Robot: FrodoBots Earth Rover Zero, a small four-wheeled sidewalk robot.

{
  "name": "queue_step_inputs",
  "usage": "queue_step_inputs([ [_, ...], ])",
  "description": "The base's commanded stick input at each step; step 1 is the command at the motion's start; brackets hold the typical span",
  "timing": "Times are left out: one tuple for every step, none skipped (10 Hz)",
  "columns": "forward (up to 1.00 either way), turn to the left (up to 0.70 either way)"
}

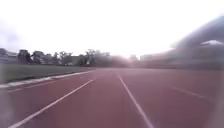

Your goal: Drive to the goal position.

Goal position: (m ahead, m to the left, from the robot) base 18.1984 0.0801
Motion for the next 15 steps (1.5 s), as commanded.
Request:
queue_step_inputs([
  [0.7,-0.18],
  [0.7,-0.28],
  [0.7,-0.2],
  [0.7,0.0],
  [0.7,0.0],
  [0.7,0.0],
  [0.7,0.0],
  [0.7,0.0],
  [0.7,0.0],
  [0.7,0.0],
  [0.7,0.0],
  [0.7,0.0],
  [0.7,0.0],
  [0.7,0.0],
  [0.7,0.0],
])
